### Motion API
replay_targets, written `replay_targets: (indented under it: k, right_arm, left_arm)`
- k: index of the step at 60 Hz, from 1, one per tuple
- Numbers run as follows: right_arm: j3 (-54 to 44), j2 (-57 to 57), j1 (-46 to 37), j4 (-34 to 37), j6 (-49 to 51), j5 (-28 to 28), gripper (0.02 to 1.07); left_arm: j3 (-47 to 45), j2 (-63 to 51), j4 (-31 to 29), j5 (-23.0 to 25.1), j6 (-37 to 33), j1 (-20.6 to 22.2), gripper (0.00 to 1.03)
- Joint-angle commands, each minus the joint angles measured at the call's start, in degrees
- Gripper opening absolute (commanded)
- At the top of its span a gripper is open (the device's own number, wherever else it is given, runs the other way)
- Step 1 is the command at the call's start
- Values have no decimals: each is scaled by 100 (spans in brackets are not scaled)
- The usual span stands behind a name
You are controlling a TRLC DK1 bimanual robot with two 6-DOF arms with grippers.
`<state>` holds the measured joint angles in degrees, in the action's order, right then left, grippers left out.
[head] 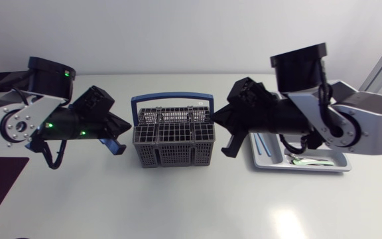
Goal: Unload the cutlery basket into the drawer organizer.
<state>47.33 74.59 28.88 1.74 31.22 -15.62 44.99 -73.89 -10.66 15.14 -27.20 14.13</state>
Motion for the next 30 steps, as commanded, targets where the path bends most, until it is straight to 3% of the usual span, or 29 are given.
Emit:
replay_targets:
  k: [1, 17, 26, 30]
  right_arm:
    - [-312, -357, -137, 99, -178, 235, 8]
    - [-963, -1482, -841, -95, -257, 955, 9]
    - [-1428, -2361, -1060, -68, -213, 1316, 25]
    - [-1578, -2757, -1139, 20, -204, 1395, 39]
  left_arm:
    - [18, 296, -86, 42, 127, -165, 29]
    - [-245, 999, -103, 42, 215, -561, 53]
    - [-412, 1456, -112, 24, 224, -745, 75]
    - [-483, 1711, -121, -11, 277, -833, 87]
